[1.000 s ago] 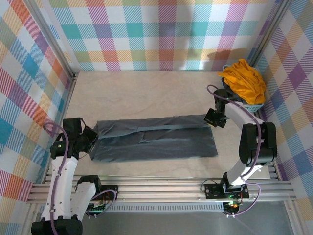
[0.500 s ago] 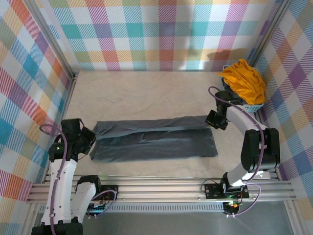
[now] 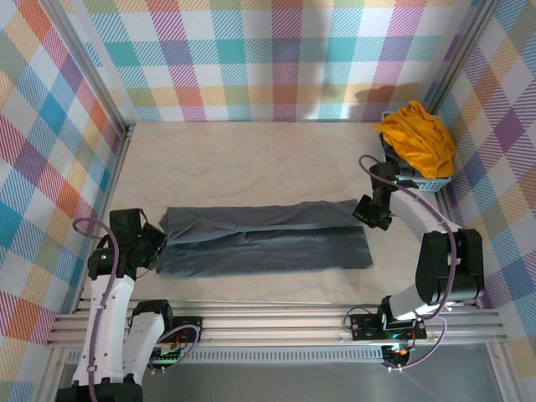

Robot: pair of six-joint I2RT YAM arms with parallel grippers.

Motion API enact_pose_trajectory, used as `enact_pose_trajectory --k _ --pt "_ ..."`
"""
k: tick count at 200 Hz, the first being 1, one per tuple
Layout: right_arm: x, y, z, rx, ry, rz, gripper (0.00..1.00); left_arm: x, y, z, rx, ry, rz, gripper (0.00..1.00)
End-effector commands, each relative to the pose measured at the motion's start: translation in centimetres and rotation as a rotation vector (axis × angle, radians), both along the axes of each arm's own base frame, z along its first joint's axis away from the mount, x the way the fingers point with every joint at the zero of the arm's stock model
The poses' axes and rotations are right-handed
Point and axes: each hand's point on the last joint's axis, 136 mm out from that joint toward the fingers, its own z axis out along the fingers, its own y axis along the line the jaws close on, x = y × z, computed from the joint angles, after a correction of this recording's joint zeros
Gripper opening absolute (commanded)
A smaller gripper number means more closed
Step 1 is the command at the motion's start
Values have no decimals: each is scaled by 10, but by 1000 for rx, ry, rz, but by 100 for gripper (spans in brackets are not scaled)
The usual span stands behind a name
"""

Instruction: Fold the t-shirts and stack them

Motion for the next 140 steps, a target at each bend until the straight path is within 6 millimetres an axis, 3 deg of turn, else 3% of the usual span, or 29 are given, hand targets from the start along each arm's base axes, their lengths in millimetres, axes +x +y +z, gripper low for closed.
enact_pose_trajectory --k 1,15,35,66,88,119,140 --pt "-4 -1 -8 1 19 -24 7 -1 -3 -10 -32 0 11 0" --pt "-5 0 -8 12 22 -28 22 0 -6 -17 -49 2 6 0" --pt "-3 1 2 19 -10 -34 35 3 -11 -25 -77 6 -8 0" --pt "5 4 21 31 -74 -29 36 6 -15 -28 -95 5 -30 0" --pt "21 11 24 61 -123 -6 39 8 -15 -28 -96 1 -34 0" --pt "57 18 12 74 -126 54 40 11 -17 -27 -104 -2 -42 0" --pt "67 18 -6 60 -52 63 38 11 -18 -27 -107 1 -48 0"
